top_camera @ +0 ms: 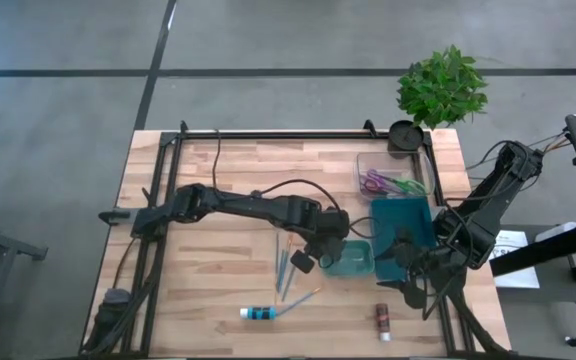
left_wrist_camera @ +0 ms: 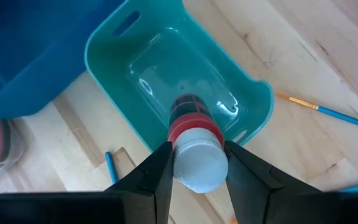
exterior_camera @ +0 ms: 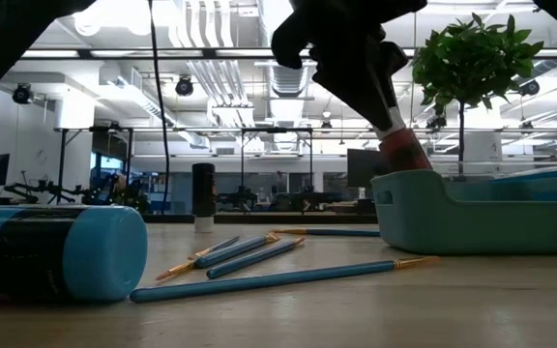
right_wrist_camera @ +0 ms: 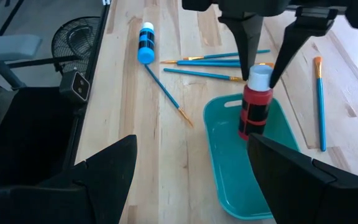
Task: Pick & Place Paint Supplies
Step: Put the red paint bottle into the green bin
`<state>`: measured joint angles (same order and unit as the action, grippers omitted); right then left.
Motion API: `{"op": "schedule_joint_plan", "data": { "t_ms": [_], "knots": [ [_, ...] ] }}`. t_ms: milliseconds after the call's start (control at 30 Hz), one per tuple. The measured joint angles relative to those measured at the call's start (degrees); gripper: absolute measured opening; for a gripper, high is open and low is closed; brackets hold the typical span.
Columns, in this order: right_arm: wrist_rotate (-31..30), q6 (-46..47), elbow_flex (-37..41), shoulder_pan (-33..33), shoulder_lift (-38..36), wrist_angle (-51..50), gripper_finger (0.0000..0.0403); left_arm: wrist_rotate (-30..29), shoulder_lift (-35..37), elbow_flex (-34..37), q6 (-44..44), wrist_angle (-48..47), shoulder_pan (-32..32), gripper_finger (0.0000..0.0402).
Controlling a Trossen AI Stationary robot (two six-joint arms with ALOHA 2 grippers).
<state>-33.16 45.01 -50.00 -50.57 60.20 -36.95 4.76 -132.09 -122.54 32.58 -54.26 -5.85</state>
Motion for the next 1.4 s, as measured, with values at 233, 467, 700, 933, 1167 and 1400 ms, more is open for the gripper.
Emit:
{"op": "schedule_joint_plan", "data": {
  "t_ms": [233, 467, 700, 933, 1167, 1400],
  "knots": [
    [0.0, 0.0, 0.0, 0.0, 0.0, 0.0, 0.0302, 0.4, -1.5, 0.1, -0.2, 0.1, 0.0, 0.0124],
    [0.0, 0.0, 0.3, 0.0, 0.0, 0.1, 0.0302, 0.3, -1.7, 0.1, 0.0, 0.6, 0.2, 0.0124],
    [0.0, 0.0, 0.4, -0.1, 0.0, 0.5, 0.0302, -0.7, -1.7, 0.1, 0.0, 0.5, 0.5, 0.0124],
    [0.0, 0.2, 0.7, -0.1, 0.0, 0.8, 0.0302, -0.7, -1.7, 0.1, 0.0, 0.5, 0.5, 0.0137],
    [0.0, 0.2, 0.7, -0.1, 0.0, 1.0, 0.0302, -0.7, -1.7, 0.1, 0.0, 0.5, 0.5, 0.0191],
    [0.0, 0.2, 0.7, -0.1, 0.0, 1.1, 0.0302, -0.7, -1.7, 0.1, 0.2, 0.8, 0.5, 0.0213]
  ]
}}
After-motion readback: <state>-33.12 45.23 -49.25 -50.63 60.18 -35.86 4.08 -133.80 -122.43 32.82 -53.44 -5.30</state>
